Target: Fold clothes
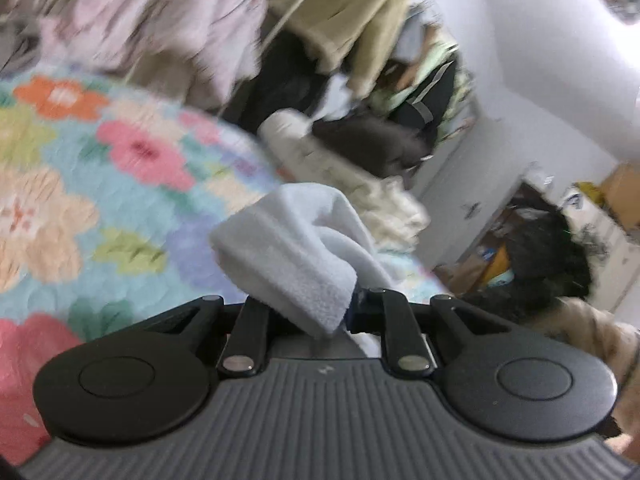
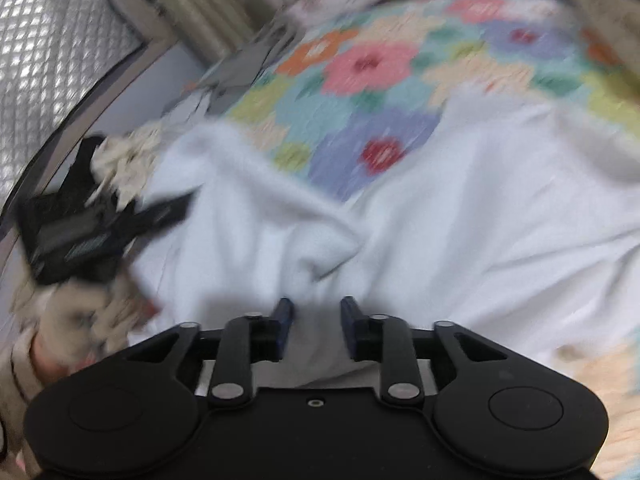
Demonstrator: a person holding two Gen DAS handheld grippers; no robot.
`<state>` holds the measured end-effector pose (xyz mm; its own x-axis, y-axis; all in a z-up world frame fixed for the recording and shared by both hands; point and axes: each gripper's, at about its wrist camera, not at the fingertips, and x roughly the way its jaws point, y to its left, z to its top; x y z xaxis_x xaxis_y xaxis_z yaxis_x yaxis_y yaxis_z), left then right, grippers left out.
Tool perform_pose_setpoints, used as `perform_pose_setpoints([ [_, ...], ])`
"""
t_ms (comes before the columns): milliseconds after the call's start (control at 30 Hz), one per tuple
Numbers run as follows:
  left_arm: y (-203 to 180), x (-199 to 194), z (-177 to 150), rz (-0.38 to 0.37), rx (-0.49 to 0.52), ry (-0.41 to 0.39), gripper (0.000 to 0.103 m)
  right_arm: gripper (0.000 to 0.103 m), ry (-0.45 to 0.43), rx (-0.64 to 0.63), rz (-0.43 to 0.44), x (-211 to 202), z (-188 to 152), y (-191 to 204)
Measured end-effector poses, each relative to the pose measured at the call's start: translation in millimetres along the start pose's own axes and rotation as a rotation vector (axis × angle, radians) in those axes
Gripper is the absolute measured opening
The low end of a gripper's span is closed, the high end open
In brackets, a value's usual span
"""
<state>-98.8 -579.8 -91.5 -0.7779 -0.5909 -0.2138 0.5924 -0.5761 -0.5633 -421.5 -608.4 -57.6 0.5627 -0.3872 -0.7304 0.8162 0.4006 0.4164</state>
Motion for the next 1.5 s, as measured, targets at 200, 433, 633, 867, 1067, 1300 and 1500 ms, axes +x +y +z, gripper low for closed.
perform_pose_setpoints([
  [200, -46, -11, -2, -0.133, 0.212, -0.005, 0.015, 0.049, -0.067, 0.010, -0.169, -31, 40, -18],
  [433, -62, -11, -9, -0.228, 0.297, 0.032, 0.015, 0.051, 0.021, 0.013, -0.173, -10, 88, -38],
  [633, -68, -10, -16, -0.309, 0.338, 0.047, 0.015, 0.058, 0.100, 0.005, -0.140, 17, 91, -23],
  [867, -84, -1, -34, -0.436, 0.385, 0.130, 0.015, 0.063, 0.125, -0.058, -0.189, 22, 115, -17],
  [1067, -89, 0, -41, -0.431, 0.393, 0.154, 0.016, 0.075, 0.281, -0.206, -0.268, 61, 100, -16],
  [1300, -72, -5, -36, -0.385, 0.327, 0.121, 0.016, 0.012, 0.203, -0.282, -0.299, 41, 68, -22],
  [1500, -67, -1, -35, -0.382, 0.299, 0.123, 0.016, 0.026, 0.109, -0.335, -0.252, 11, 85, -1],
])
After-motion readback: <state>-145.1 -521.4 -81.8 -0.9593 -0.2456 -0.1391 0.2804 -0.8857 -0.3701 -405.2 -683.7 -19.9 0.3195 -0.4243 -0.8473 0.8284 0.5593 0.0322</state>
